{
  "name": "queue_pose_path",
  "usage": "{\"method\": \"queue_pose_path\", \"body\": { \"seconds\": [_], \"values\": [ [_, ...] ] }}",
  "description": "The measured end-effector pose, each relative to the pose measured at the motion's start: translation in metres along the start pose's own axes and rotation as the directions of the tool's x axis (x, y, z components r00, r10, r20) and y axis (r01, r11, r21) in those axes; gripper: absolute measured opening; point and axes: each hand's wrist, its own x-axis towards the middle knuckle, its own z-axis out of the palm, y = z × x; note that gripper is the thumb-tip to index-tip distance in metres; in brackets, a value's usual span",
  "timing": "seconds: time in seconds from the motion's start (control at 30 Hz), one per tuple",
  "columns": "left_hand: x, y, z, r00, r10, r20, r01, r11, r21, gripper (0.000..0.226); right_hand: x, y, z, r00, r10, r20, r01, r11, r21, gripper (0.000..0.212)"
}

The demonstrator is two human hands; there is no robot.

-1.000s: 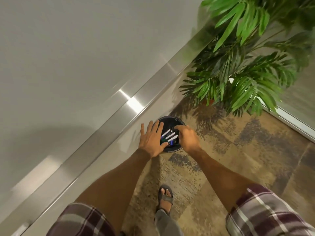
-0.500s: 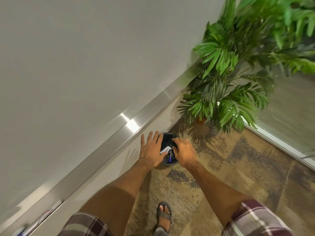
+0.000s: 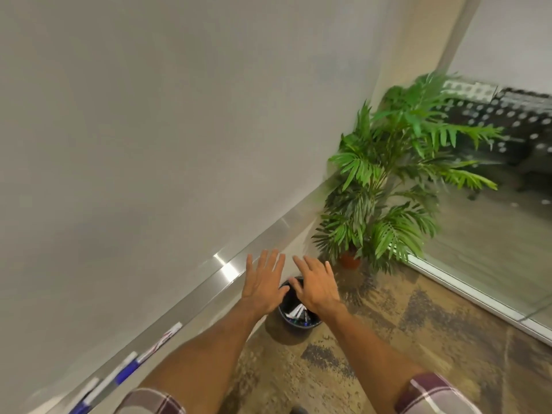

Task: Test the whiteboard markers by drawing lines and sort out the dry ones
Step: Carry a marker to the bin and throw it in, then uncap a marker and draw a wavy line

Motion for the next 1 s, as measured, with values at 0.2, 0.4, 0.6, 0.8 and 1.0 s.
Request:
{"method": "queue_pose_path", "body": {
  "seconds": [0.2, 0.4, 0.6, 0.8, 1.0],
  "values": [
    [-0.042, -0.03, -0.022, 0.995, -0.063, -0.072, 0.071, 0.992, 0.103, 0.081, -0.028, -0.037, -0.021, 1.0, -0.007, 0.008, 0.007, 1.0, -0.027, 0.064],
    [-0.077, -0.058, -0.019, 0.987, -0.157, -0.02, 0.157, 0.987, -0.022, 0.086, -0.04, -0.068, -0.035, 0.992, -0.125, 0.002, 0.125, 0.992, 0.002, 0.105],
    [-0.118, -0.059, -0.002, 0.947, -0.316, -0.053, 0.31, 0.946, -0.091, 0.083, -0.046, -0.089, -0.029, 0.961, -0.265, 0.077, 0.268, 0.963, -0.031, 0.07],
    [-0.185, -0.064, -0.007, 0.848, -0.529, -0.033, 0.526, 0.848, -0.065, 0.108, -0.062, -0.121, -0.019, 0.879, -0.466, 0.099, 0.471, 0.882, -0.028, 0.084],
    [-0.262, -0.077, -0.003, 0.724, -0.69, -0.012, 0.687, 0.722, -0.083, 0.12, -0.097, -0.176, -0.006, 0.777, -0.608, 0.164, 0.612, 0.79, 0.031, 0.111]
  ]
}}
